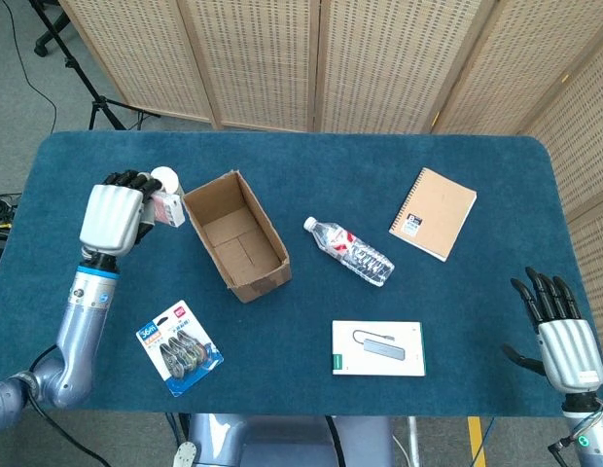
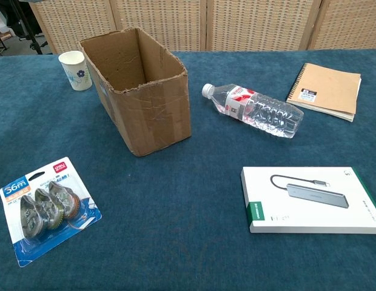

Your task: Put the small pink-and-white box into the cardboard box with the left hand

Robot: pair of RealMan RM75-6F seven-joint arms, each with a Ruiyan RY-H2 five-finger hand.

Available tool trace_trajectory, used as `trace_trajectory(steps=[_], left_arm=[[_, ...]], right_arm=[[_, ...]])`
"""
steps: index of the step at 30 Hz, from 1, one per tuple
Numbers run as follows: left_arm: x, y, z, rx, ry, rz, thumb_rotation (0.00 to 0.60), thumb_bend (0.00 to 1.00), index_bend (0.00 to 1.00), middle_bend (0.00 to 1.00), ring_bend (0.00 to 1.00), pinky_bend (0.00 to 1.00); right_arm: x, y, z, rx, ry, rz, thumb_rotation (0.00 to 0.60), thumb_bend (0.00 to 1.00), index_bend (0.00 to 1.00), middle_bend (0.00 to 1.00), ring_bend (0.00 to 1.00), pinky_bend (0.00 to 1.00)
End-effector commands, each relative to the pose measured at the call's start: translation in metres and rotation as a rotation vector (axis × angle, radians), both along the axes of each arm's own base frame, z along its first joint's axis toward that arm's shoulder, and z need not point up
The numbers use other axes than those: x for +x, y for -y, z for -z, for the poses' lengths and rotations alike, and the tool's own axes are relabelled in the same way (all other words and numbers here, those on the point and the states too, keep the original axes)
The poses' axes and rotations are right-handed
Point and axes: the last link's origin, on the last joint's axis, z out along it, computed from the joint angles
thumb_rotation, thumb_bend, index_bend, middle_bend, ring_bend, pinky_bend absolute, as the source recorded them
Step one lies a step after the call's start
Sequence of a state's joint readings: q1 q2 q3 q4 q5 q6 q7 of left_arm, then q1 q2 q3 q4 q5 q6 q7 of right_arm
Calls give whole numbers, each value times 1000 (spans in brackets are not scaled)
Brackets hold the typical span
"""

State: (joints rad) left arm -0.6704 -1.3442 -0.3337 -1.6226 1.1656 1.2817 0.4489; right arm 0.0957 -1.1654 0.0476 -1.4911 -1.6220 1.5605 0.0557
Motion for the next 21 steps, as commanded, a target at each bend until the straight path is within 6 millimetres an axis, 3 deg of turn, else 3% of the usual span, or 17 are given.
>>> trace_trajectory(steps=[1,14,16,21], left_arm=[[17,-9,13,18,15,18,600,635,738,503,363,419],[57,-18,49,5,36,76,600,609,739,503,360,418],[68,-17,63,-29,36,90,600,601,739,503,361,417],[73,-18,74,-35,19,88,600,568,739,503,360,418]], right_arm=[[-2,2,-1,15,7,1,600,131,79,0,0,0],[-5,3,-5,27,46,1,600,131,79,0,0,0],[-5,3,-6,26,58,0,600,131,79,0,0,0],[-6,2,-7,27,66,-3,600,131,79,0,0,0]])
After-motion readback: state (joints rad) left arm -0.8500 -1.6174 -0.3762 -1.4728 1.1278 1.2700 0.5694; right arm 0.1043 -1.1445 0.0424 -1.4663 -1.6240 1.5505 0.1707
